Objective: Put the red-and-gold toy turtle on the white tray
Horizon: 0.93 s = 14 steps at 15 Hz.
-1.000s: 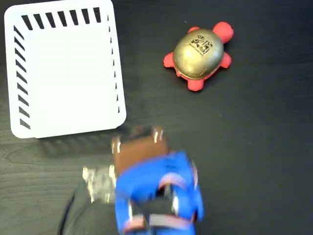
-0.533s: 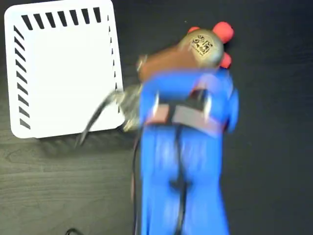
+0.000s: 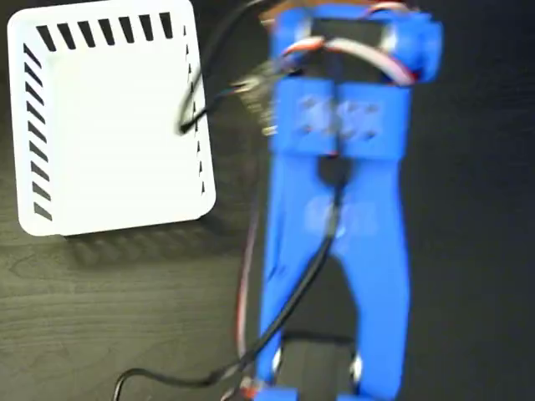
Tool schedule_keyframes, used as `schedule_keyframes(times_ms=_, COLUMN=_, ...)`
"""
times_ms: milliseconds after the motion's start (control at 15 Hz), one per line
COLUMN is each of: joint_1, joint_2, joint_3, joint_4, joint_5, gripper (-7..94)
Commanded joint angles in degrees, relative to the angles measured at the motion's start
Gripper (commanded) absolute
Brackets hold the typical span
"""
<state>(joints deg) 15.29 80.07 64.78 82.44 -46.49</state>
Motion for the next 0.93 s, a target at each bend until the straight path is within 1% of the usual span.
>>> schedule_keyframes(times_ms=0, joint_1=1.41, joint_2=-1.32, joint_3=-4.22, joint_4=0.18, joint_5=-5.80, gripper=0)
schedule_keyframes(times_ms=133, joint_1=2.11, joint_2=-4.22, joint_3=-4.48, joint_4=2.37, joint_5=-9.67, gripper=0)
schedule_keyframes(times_ms=200, joint_1=2.46, joint_2=-5.27, joint_3=-5.62, joint_4=4.75, joint_5=-11.34, gripper=0)
schedule_keyframes(times_ms=267, joint_1=2.72, joint_2=-6.24, joint_3=-7.38, joint_4=6.94, joint_5=-11.78, gripper=0)
schedule_keyframes(times_ms=333, joint_1=2.90, joint_2=-7.03, joint_3=-8.26, joint_4=7.73, joint_5=-12.13, gripper=0)
schedule_keyframes(times_ms=533, joint_1=2.90, joint_2=-9.32, joint_3=-9.40, joint_4=7.73, joint_5=-12.13, gripper=0)
schedule_keyframes(times_ms=733, joint_1=3.43, joint_2=-12.22, joint_3=-11.07, joint_4=7.91, joint_5=-12.13, gripper=2)
schedule_keyframes(times_ms=800, joint_1=3.43, joint_2=-13.01, joint_3=-11.07, joint_4=8.00, joint_5=-12.13, gripper=8)
schedule_keyframes(times_ms=867, joint_1=3.52, joint_2=-13.80, joint_3=-11.07, joint_4=8.00, joint_5=-12.13, gripper=24)
